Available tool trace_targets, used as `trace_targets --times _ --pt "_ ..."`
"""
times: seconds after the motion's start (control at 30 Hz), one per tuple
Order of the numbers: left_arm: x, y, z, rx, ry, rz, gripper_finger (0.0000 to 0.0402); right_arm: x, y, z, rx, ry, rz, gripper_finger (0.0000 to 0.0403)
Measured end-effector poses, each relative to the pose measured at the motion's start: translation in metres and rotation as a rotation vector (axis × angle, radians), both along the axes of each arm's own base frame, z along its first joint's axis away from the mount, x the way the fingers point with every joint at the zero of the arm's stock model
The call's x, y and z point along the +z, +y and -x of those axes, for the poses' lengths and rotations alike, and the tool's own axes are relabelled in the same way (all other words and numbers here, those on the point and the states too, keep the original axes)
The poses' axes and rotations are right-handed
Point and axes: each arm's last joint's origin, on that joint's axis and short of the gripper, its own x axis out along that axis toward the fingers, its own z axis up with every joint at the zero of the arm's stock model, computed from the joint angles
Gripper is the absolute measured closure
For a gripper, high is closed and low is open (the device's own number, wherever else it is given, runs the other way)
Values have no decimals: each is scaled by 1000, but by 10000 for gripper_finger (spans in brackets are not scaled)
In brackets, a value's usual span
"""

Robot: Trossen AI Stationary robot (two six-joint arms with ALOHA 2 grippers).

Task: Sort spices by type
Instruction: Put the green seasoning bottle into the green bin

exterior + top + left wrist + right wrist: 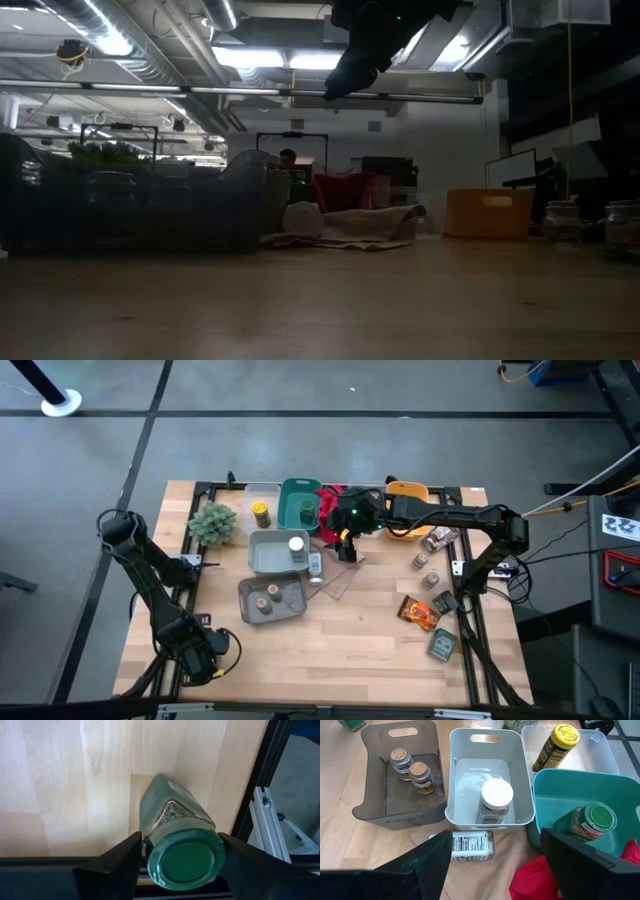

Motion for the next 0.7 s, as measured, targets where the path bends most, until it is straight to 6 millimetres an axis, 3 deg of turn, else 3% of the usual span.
trace_targets --times 0.13,0.37,0.7 --pt "1 2 -2 -2 -4 0 207 0 0 0 0 0 0 102" --pt "1 12 -14 34 11 4 207 0 0 0 0 0 0 102" --pt "13 45 -30 90 -13 0 207 0 0 0 0 0 0 102"
